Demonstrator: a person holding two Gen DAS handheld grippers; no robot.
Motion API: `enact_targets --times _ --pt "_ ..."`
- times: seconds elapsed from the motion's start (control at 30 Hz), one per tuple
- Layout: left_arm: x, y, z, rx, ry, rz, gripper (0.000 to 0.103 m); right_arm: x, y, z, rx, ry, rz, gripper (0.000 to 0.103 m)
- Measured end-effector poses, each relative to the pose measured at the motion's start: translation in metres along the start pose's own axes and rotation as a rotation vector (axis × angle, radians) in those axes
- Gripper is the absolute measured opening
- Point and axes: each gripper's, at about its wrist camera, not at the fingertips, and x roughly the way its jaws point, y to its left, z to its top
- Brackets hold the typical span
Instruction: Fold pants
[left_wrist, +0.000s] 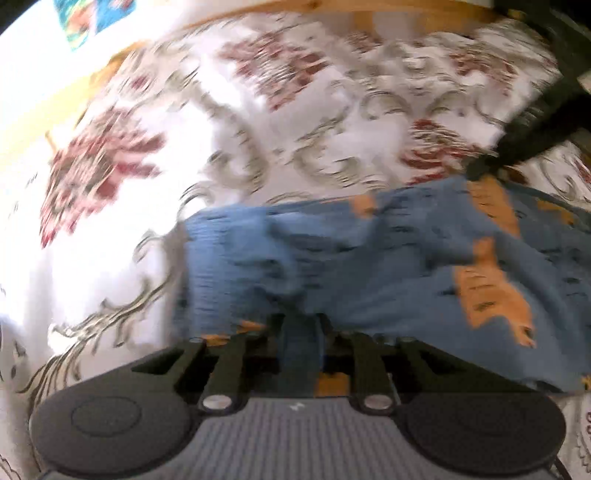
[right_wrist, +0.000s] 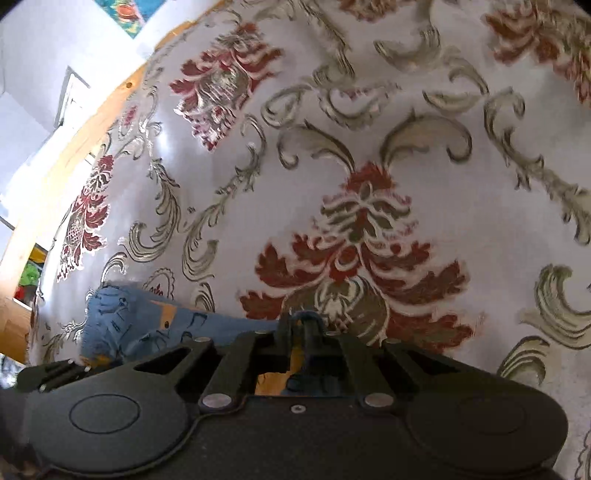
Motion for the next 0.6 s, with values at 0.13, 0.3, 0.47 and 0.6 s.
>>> enact_targets --times 0.13,0.3,0.47,0.6 --pt "-0.003 0.024 0.005 -0.039 0.028 0.027 0.003 -0.024 0.001 -0.001 -0.035 -0.013 -0.076 0.044" --pt "-0.012 0.033 0.013 -0.039 0.010 0.000 0.006 -0.064 0.012 -0.029 -0.035 0.016 0.059 0.042" --pt "0.001 0.030 0.003 0.050 0.002 0.066 0.003 -0.053 -0.003 -0.071 -0.074 0.072 -0.169 0.017" --pt "-0.006 0.023 0.003 0.121 -0.007 0.111 0.003 -0.101 -0.015 -0.088 -0.101 -0.100 -0.404 0.048"
